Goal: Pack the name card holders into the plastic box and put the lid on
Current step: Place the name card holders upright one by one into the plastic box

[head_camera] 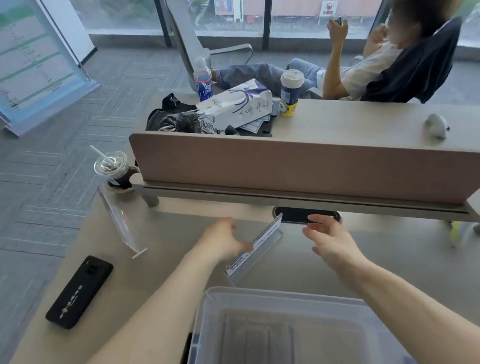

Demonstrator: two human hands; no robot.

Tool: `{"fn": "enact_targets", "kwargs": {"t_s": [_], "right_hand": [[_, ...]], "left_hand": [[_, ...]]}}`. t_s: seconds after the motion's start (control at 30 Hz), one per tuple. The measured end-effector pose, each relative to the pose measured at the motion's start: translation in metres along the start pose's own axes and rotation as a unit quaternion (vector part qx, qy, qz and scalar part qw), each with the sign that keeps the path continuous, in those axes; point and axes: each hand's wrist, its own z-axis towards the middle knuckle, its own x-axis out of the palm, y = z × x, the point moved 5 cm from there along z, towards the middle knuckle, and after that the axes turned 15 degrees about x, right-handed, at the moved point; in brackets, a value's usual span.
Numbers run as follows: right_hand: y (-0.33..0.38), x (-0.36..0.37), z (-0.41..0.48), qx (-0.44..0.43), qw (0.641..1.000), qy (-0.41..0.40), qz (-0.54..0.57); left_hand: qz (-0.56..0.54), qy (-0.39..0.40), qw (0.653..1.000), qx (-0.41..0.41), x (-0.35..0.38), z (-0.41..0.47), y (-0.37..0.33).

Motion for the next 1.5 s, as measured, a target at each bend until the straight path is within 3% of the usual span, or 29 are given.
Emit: {"fn": "enact_targets", "kwargs": {"t_s": [0.13,0.3,0.4,0.5,0.67,0.73,0.83,0.97,1.13,1.33,1.5], "right_hand": [[-0.011,0.014,0.018,0.022,1.000,0.004,-0.003],[-0.012,0.023,0.043,0.033,0.999,0.008,-0.007],[-0.013,0.026,0.055,0.043,0.999,0.007,-0.032],[-0.017,0.029,0.067,0.035,0.993,-0.007,-0.109],[-0.031,0.041,0.087,0.023,0.976,0.009,-0.214],[-0.036,0.046,0.097,0.037,0.982,0.006,-0.184],[-0.039,0.052,0.116,0.036,0.990,-0.022,-0.135],[-0.034,0.058,0.130,-0.015,0.970,-0.091,-0.225],[-0.034,0.056,0.126,-0.058,0.965,-0.119,-0.227],[0.003,0.035,0.072,-0.143,0.979,-0.094,-0.111],[0.069,-0.003,-0.009,-0.239,0.969,-0.054,-0.025]], "left_hand": [[0.086,0.107,0.991,-0.002,0.024,0.025,0.014],[0.156,0.158,0.974,0.054,0.036,0.042,0.033],[0.187,0.146,0.967,0.094,0.026,0.048,0.038],[0.201,0.059,0.968,0.135,0.008,0.057,0.045],[0.088,-0.090,0.979,0.160,-0.001,0.072,0.072],[-0.034,-0.144,0.979,0.138,0.001,0.074,0.091],[-0.187,-0.152,0.967,0.081,0.015,0.079,0.119],[-0.252,-0.166,0.952,0.045,0.034,0.088,0.128],[-0.276,-0.209,0.937,0.041,0.036,0.089,0.123],[-0.286,-0.227,0.926,0.097,-0.021,0.049,0.071],[-0.329,-0.249,0.888,0.204,-0.086,-0.020,-0.012]]}}
